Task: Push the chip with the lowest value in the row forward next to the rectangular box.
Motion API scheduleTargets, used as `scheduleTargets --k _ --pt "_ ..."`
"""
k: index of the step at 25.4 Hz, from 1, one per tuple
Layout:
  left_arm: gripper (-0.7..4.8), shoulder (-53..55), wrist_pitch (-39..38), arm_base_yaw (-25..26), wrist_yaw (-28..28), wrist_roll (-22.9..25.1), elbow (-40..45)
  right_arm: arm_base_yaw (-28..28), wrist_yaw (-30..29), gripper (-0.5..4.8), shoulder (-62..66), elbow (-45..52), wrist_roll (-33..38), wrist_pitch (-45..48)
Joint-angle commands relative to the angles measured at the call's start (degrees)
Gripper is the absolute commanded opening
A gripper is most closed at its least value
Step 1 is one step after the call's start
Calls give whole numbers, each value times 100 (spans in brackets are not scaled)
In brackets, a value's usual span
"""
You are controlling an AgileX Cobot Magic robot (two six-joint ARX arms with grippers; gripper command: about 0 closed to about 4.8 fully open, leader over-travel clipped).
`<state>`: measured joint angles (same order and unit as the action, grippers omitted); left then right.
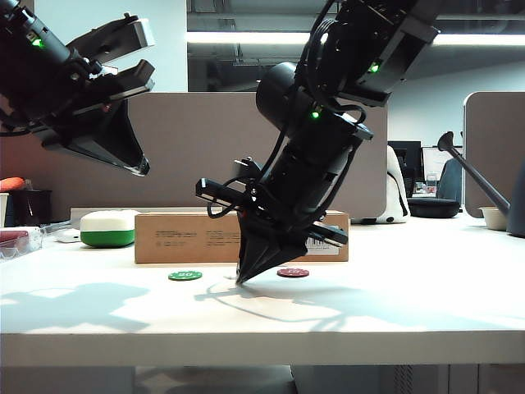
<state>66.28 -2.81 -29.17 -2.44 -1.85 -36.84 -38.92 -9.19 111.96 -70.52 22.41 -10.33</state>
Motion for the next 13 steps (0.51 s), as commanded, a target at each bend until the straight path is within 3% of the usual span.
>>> scheduleTargets --k 1,13 --pt "-5 -13 31 -9 -15 -13 -11 -17 22 -6 168 -162 7 -13" --pt "-5 -13 31 -9 -15 -13 -13 -22 173 -6 348 -898 11 -811"
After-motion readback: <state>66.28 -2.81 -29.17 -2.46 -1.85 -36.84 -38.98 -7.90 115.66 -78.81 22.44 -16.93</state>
